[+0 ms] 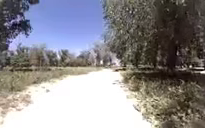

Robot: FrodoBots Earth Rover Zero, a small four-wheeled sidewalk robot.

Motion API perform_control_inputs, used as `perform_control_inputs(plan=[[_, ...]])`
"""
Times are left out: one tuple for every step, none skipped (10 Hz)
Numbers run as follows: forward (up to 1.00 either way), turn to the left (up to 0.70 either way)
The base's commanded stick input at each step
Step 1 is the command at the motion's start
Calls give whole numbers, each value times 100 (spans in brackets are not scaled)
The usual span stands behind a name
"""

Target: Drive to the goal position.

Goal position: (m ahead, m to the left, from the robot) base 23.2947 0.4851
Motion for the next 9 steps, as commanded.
perform_control_inputs(plan=[[85, 0], [85, 0], [85, 0], [85, 0], [85, 0], [85, 0], [85, 0], [85, 0], [85, 0]])
